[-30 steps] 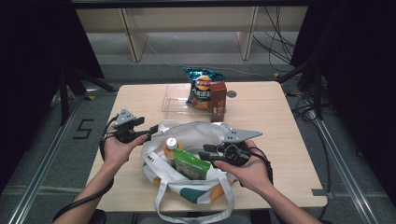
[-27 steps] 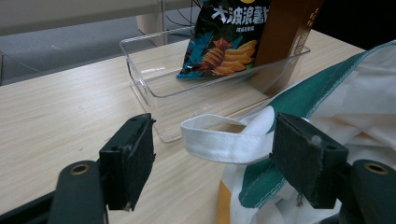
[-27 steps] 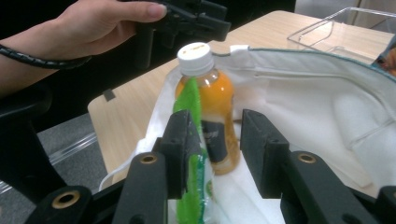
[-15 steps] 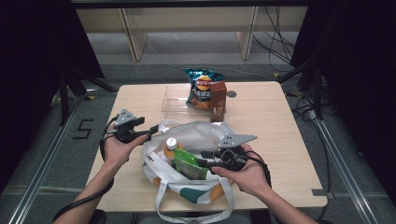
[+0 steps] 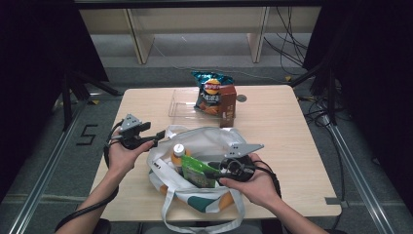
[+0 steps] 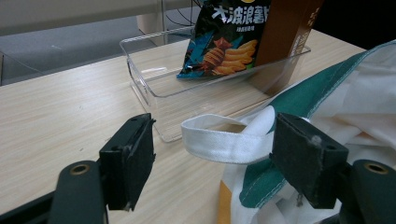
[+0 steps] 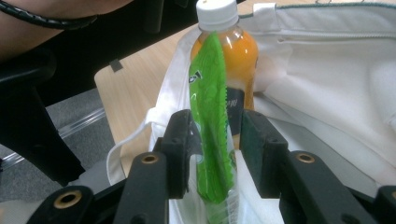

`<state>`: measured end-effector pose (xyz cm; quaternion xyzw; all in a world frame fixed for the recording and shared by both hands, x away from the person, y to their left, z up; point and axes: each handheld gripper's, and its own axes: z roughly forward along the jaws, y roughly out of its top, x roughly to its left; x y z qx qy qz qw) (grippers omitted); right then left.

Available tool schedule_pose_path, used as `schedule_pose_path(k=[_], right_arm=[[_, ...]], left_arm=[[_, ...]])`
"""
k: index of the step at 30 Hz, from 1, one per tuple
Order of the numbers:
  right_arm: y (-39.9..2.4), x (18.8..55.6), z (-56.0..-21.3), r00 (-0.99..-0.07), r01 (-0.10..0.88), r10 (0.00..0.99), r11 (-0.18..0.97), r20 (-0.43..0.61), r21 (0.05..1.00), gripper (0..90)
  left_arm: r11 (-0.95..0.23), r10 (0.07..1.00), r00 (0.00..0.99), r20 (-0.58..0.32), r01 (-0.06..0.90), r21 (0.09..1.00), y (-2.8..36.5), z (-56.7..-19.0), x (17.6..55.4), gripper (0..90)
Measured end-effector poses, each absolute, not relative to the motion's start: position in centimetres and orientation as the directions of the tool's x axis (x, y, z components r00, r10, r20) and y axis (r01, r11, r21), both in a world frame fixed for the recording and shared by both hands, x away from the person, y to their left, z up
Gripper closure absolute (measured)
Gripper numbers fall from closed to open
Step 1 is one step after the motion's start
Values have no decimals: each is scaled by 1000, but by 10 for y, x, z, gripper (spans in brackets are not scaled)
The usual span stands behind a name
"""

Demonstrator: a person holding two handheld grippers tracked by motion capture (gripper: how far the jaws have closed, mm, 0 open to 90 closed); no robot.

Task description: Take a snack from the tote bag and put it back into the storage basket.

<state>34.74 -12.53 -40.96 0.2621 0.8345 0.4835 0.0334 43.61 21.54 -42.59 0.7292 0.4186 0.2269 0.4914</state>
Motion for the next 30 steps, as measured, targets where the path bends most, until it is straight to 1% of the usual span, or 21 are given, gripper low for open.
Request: schedule_pose_path(k=[1,3,6,8,9,10,13,14,16,17,18,19,20,23,24,27,28,29,30], right_arm=[[-125,348,-410,-859,422,459,389,225,819,650],[-125,348,-411,-857,409,474,390,201,825,662],[-125,347,-412,-856,417,477,405,202,814,697],[-126,347,-412,-859,403,480,421,178,813,736],[-126,348,-414,-866,375,477,417,152,828,762],[-126,347,-413,-870,384,466,432,162,816,783],[-127,346,-412,-867,377,478,447,139,811,842],[-128,347,-412,-878,340,468,459,102,821,856],[-129,348,-410,-883,323,462,468,84,822,881],[-129,347,-410,-883,327,461,470,88,820,888],[-129,346,-410,-873,333,480,456,86,826,893],[-129,347,-410,-879,303,474,462,56,833,898],[-130,345,-409,-878,320,473,474,69,820,900],[-130,347,-408,-883,290,467,478,39,829,900],[-130,348,-407,-886,259,465,475,11,841,900],[-132,346,-402,-881,276,473,473,23,837,900],[-132,347,-401,-880,258,475,468,6,845,900],[-133,347,-399,-884,256,468,475,4,842,900],[-133,346,-397,-875,267,484,462,11,846,900]], left_arm=[[-166,834,546,-81,388,907,215,-426,436,289],[-157,836,541,-90,393,906,215,-426,436,289],[-165,835,545,-83,390,906,215,-426,436,289],[-164,834,545,-84,391,906,215,-426,436,289],[-165,834,545,-83,390,906,215,-426,436,289],[-166,834,545,-81,389,906,215,-426,436,289],[-165,835,544,-82,390,906,215,-426,436,289],[-165,835,544,-83,391,905,215,-426,436,289],[-165,835,544,-83,391,905,215,-427,436,289],[-165,835,545,-83,391,906,215,-427,436,289],[-163,833,546,-85,390,906,215,-427,436,289],[-165,835,544,-83,391,905,215,-426,436,290],[-165,835,545,-83,391,905,215,-427,436,289],[-165,835,544,-82,390,906,215,-426,436,289],[-165,835,544,-82,389,906,215,-426,436,289],[-164,835,544,-83,390,906,215,-426,436,289],[-165,835,544,-82,390,906,215,-426,436,290],[-166,835,545,-81,388,906,215,-426,436,289],[-156,837,539,-90,394,906,215,-426,436,289]])
